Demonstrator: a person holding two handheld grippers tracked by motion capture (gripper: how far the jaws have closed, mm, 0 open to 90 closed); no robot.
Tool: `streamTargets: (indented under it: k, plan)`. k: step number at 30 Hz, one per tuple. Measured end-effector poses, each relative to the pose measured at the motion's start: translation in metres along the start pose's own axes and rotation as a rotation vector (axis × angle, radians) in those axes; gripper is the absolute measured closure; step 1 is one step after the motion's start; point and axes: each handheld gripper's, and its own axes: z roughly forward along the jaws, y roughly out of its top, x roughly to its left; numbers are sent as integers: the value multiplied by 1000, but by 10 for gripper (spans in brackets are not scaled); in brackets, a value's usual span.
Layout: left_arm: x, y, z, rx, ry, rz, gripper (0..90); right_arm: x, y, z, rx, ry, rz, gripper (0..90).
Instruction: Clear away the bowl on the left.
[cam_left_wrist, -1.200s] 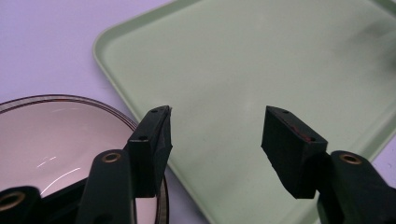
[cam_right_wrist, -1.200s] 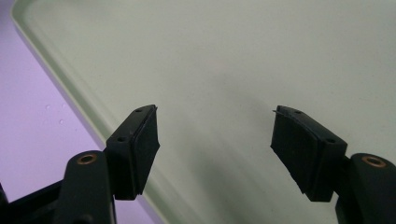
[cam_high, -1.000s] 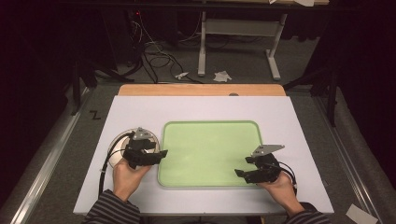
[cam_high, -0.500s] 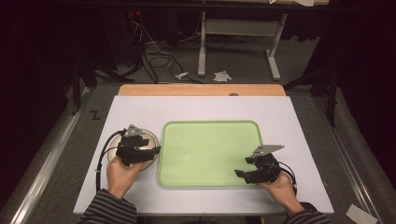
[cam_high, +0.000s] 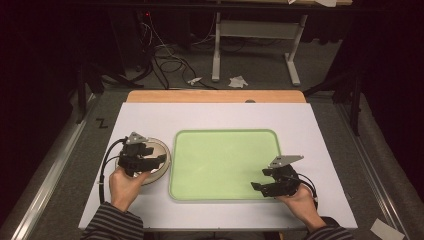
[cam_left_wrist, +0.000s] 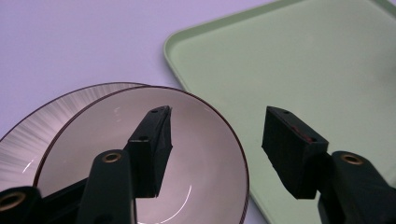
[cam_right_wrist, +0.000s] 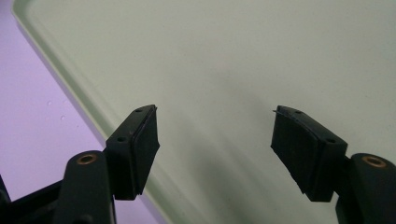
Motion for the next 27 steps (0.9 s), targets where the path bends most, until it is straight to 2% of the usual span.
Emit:
streamTargets:
  k: [17,27]
  plan:
    - [12,-2,-5,-2,28,-28,425,1,0,1,7,3,5,333]
    - [25,-5,-10,-6,44,-69,425,0,0,1,10,5,2,332]
